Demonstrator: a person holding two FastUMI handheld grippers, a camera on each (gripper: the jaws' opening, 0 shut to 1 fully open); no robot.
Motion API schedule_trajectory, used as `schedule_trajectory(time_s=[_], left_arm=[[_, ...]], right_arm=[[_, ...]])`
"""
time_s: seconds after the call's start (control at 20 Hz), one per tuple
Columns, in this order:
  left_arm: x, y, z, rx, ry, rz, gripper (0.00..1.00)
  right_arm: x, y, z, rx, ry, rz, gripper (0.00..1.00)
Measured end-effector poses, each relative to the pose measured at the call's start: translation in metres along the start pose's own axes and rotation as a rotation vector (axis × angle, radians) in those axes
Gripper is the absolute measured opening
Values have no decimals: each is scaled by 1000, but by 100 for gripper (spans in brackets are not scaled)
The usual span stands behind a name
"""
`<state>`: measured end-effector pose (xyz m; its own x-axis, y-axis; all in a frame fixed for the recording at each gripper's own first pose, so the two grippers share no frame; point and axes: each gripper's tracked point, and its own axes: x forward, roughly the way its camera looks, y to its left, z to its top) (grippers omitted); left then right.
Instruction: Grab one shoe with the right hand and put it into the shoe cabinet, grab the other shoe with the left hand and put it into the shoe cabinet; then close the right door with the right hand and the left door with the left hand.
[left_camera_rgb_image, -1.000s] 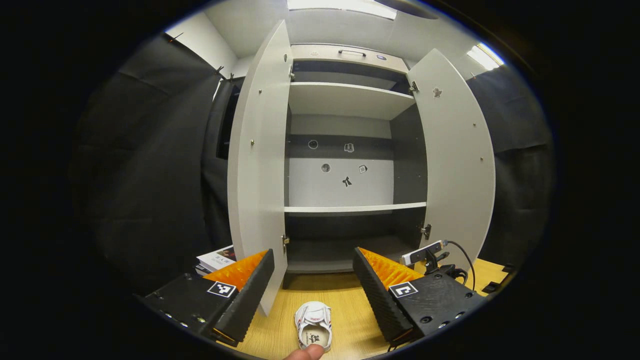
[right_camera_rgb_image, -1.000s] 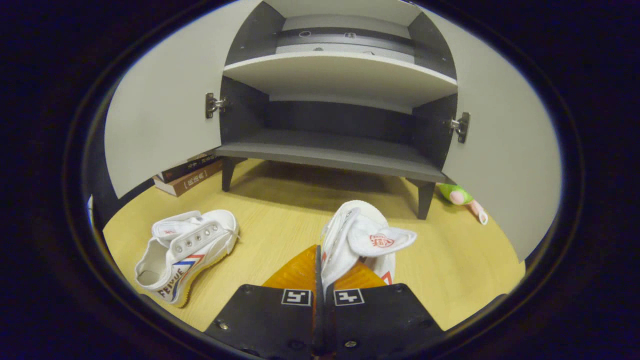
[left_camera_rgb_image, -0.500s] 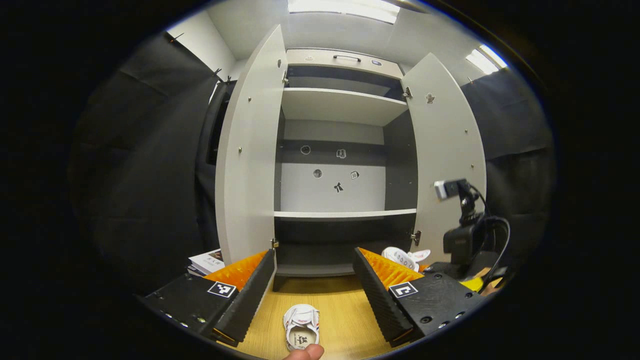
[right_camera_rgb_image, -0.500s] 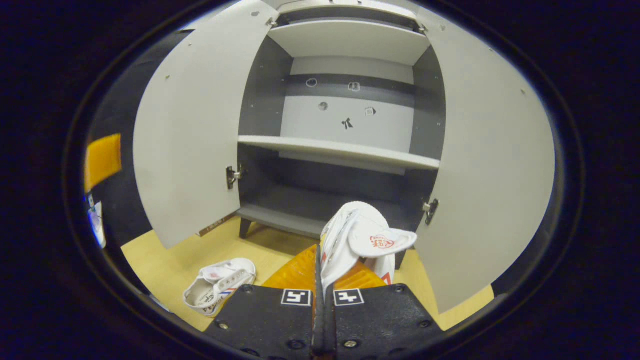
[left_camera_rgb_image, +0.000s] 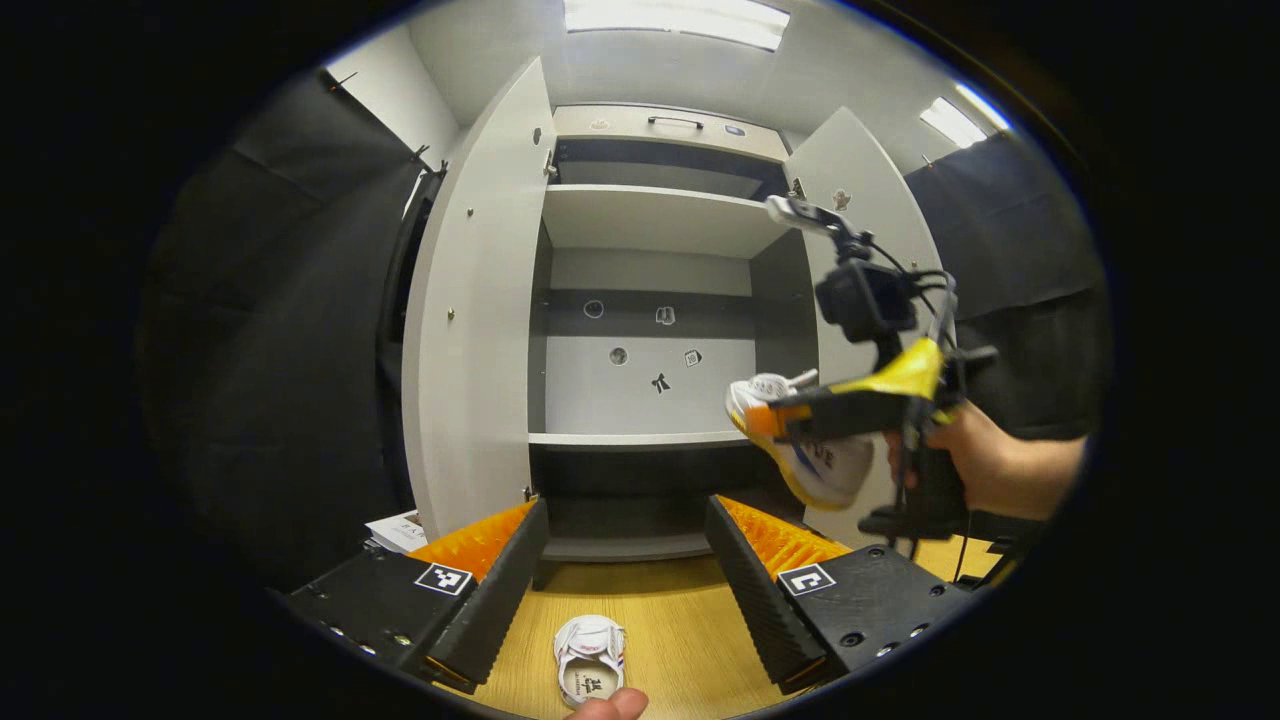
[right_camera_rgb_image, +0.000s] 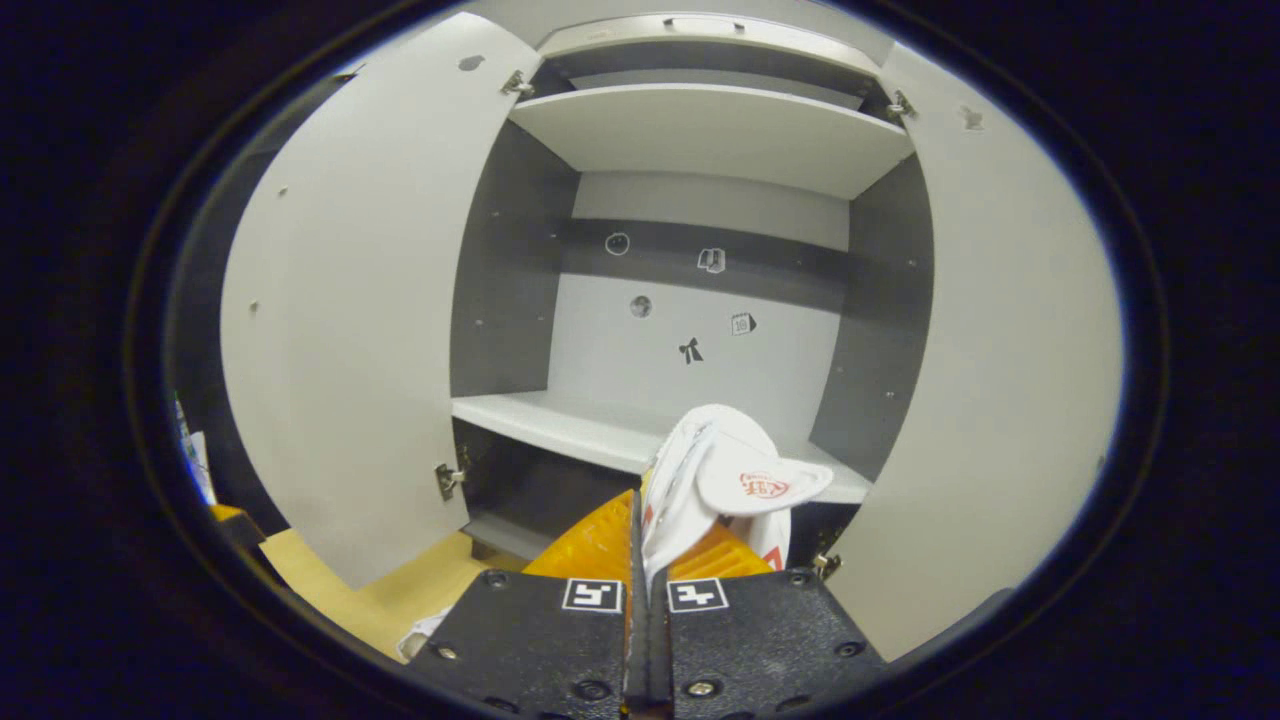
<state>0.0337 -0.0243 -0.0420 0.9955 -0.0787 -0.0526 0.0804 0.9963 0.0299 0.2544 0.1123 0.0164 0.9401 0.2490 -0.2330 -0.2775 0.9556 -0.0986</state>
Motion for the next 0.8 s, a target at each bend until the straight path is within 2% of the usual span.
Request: schedule_trajectory(time_s=[0.1, 0.4, 0.5, 0.55, 0.8], left_arm=[[-2, -3, 0, -11, -3, -7, 95], [1, 0, -3, -29, 3, -4, 95], [2, 4, -3, -18, 1, 5, 95], [3, 6, -3, -13, 1, 7, 95], [4, 15, -11, -9, 20, 25, 95]], right_arm=[[34, -13, 21, 27, 16, -9, 3], [126, -45, 47, 21, 115, -66, 4], [152, -52, 49, 18, 166, -76, 1], [164, -54, 47, 12, 194, -70, 4], [206, -60, 32, 29, 307, -78, 4]])
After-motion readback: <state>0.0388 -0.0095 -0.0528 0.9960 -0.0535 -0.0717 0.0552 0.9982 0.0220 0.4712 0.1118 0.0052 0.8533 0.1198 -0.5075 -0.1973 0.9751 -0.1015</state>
